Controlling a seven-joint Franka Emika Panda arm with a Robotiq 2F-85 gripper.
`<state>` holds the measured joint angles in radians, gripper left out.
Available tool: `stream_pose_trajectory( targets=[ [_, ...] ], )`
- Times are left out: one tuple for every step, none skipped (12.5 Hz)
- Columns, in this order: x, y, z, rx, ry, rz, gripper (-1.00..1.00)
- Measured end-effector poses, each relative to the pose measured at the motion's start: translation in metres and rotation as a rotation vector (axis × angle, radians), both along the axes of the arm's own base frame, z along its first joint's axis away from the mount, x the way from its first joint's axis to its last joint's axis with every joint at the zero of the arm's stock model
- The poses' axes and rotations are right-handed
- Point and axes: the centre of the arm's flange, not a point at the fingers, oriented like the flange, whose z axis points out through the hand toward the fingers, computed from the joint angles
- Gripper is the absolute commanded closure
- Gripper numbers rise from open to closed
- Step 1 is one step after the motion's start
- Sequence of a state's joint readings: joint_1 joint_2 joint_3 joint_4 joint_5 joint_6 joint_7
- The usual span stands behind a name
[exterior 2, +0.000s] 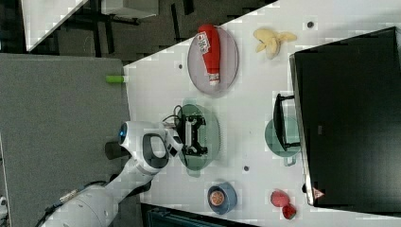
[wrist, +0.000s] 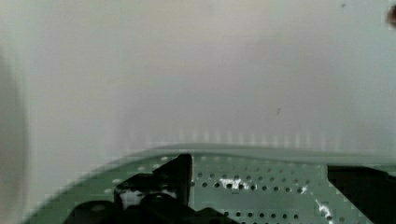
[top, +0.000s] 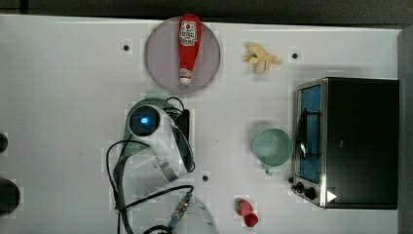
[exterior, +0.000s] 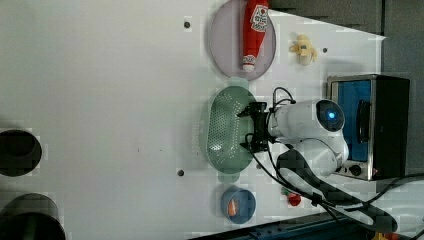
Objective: Drag strainer left to right.
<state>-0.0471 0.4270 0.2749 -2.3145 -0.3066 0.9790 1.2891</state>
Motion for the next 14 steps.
stream_pose_trajectory(
  targets=[
    [-0.003, -0.013, -0.005, -0.017, 0.009, 0.006, -1.0],
    [-0.006, -0.027, -0.009, -0.028, 0.028, -0.011, -1.0],
    [-0.008, -0.04, -0.012, -0.036, 0.042, -0.012, -1.0],
    [-0.006, -0.047, -0.012, -0.036, 0.037, 0.004, -1.0],
    [-0.002, -0.053, -0.012, -0.026, 0.026, 0.006, -1.0],
    [0.002, -0.059, -0.011, -0.026, 0.019, 0.01, -1.0],
    [0.004, -0.066, -0.009, -0.033, 0.02, 0.005, -1.0],
    [0.005, -0.075, -0.011, -0.04, 0.025, -0.003, -1.0],
    [0.006, -0.085, -0.012, -0.04, 0.029, -0.014, -1.0],
    [0.007, -0.095, -0.012, -0.035, 0.032, -0.028, -1.0],
    [0.01, -0.103, -0.009, -0.035, 0.028, -0.027, -1.0],
    [0.012, -0.111, -0.008, -0.034, 0.023, -0.019, -1.0],
    [0.01, -0.121, -0.01, -0.042, 0.031, 0.016, -1.0],
    [0.009, -0.132, -0.009, -0.06, 0.038, 0.057, -1.0]
  ],
)
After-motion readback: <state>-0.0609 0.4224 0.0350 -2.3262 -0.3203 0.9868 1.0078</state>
